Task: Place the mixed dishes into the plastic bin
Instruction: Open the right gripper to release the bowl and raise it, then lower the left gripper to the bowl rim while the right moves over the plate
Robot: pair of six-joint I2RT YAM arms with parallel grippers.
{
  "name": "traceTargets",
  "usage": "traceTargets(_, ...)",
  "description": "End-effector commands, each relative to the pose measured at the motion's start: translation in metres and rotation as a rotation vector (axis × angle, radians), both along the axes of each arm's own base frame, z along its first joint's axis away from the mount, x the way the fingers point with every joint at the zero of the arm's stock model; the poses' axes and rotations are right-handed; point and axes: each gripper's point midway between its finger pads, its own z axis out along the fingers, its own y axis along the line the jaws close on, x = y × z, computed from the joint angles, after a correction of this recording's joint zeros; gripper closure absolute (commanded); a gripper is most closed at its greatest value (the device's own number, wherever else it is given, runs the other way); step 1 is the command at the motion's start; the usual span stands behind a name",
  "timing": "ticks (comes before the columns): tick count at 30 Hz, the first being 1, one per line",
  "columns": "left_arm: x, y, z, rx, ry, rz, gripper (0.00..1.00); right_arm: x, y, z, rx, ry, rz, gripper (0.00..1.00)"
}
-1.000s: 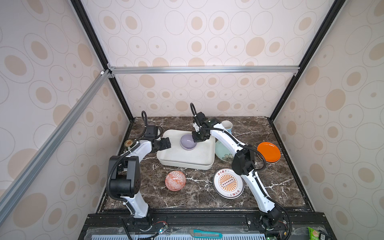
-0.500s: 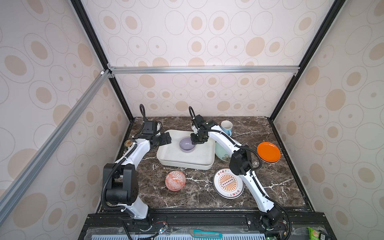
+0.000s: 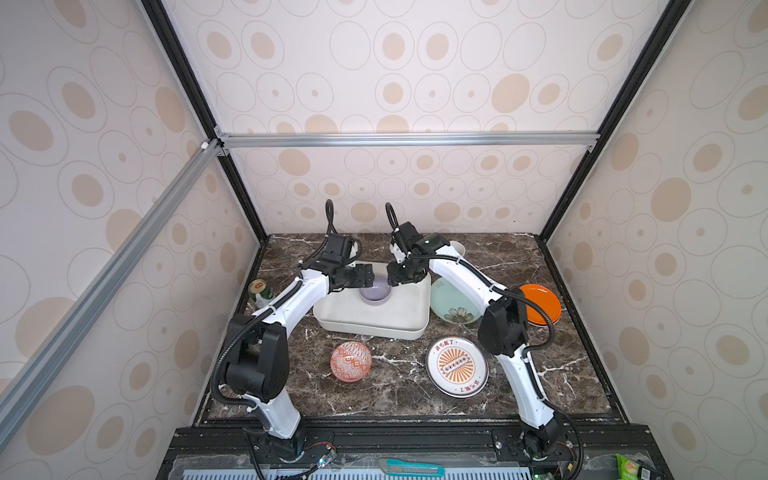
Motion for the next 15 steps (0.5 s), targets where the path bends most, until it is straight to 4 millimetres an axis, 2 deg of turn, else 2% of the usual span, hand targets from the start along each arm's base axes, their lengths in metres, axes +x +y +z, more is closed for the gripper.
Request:
traceTargets(1,0.003,-0.001,-0.007,0.058,0.024,0.002,0.14,-0.008,-0.023,0.015,-0.041,-0.051,-0.020,0.41)
traceTargets(9,0.005,-0.007,-0.045,0.100,0.091,0.007,0.26,-0.033,-0.064,0.021,-0.058,-0.065,-0.067,0.40)
traceTargets(15,0.012,-0.007,-0.061,0.116,0.119,0.021,0.50,-0.042,-0.079,0.020,-0.075,-0.063,-0.072,0.40)
